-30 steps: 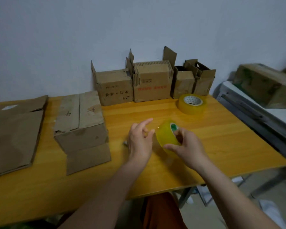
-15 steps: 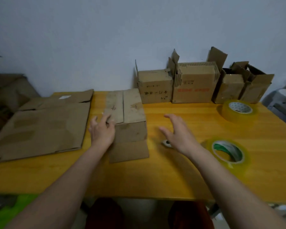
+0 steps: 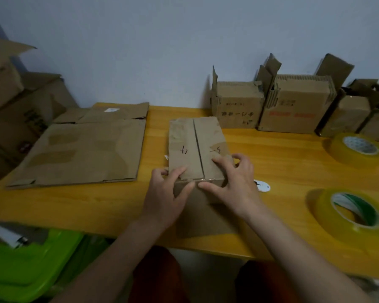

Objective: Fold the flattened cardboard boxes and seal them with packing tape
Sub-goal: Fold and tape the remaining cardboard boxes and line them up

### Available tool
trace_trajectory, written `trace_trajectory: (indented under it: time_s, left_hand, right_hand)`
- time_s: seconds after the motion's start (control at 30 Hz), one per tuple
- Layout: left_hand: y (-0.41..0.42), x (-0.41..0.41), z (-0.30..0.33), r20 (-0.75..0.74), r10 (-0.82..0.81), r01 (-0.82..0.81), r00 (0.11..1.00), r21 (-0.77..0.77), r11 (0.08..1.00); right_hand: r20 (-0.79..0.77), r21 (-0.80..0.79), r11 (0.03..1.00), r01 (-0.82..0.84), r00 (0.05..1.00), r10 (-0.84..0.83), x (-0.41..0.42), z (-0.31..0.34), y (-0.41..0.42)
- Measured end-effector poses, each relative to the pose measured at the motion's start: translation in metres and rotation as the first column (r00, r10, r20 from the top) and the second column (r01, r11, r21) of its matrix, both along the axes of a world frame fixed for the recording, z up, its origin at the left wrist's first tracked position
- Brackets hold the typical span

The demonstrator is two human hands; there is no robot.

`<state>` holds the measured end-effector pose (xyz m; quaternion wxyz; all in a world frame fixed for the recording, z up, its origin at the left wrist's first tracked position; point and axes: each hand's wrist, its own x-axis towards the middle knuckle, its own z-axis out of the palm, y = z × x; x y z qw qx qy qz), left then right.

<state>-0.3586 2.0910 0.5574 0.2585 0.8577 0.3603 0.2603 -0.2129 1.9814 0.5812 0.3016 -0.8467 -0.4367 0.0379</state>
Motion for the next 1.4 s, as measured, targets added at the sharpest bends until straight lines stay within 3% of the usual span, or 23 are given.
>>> trace_trajectory:
  time_s: [0.17, 0.23, 0.33, 0.43, 0.63, 0.7, 0.77, 0.9, 1.1, 1.4]
  left_hand:
    - [0.005, 0.002, -0.006, 0.013, -0.015, 0.014, 1.0, 0.059, 0.998]
    - [0.006, 0.001, -0.005, -0.002, -0.014, 0.014, 1.0, 0.105, 0.994]
    - [0.009, 0.006, 0.0, 0.006, -0.036, 0.033, 0.999, 0.31, 0.95]
    - [0.013, 0.021, 0.002, 0.021, -0.158, 0.141, 0.987, 0.346, 0.927]
    - [0.013, 0.028, -0.008, 0.297, -0.276, 0.18, 0.914, 0.313, 0.933]
    - [0.013, 0.026, -0.012, 0.27, -0.338, 0.168, 0.902, 0.501, 0.849]
    - [0.006, 0.026, -0.018, 0.219, -0.426, 0.201, 0.878, 0.64, 0.742]
    - [0.0, 0.032, -0.02, 0.264, -0.386, 0.166, 0.884, 0.595, 0.786]
    - [0.001, 0.037, -0.019, 0.287, -0.367, 0.132, 0.885, 0.6, 0.789]
    - [0.007, 0.034, -0.022, 0.244, -0.404, 0.132, 0.882, 0.694, 0.708]
  right_hand:
    - [0.119, 0.055, 0.998, -0.025, 0.993, 0.019, 0.006, -0.002, 0.002]
    - [0.086, 0.064, 0.998, -0.027, 0.996, 0.022, 0.009, -0.001, 0.001]
    - [0.026, 0.057, 0.996, -0.074, 0.997, 0.072, 0.012, 0.002, -0.002]
    - [-0.051, 0.068, 0.988, -0.141, 0.988, 0.145, 0.016, 0.004, -0.006]
    - [-0.127, 0.019, 0.975, -0.22, 0.967, 0.22, 0.033, 0.017, -0.017]
    - [0.08, -0.059, 0.962, -0.268, 0.959, 0.272, 0.029, 0.024, -0.019]
    - [0.088, -0.012, 0.929, -0.37, 0.925, 0.37, 0.015, 0.03, -0.016]
    - [-0.151, -0.037, 0.903, -0.428, 0.896, 0.418, 0.0, 0.033, -0.01]
    - [-0.035, -0.263, 0.863, -0.432, 0.898, 0.438, 0.022, 0.032, 0.028]
    - [0.077, -0.397, 0.851, -0.344, 0.912, 0.404, 0.042, 0.036, 0.081]
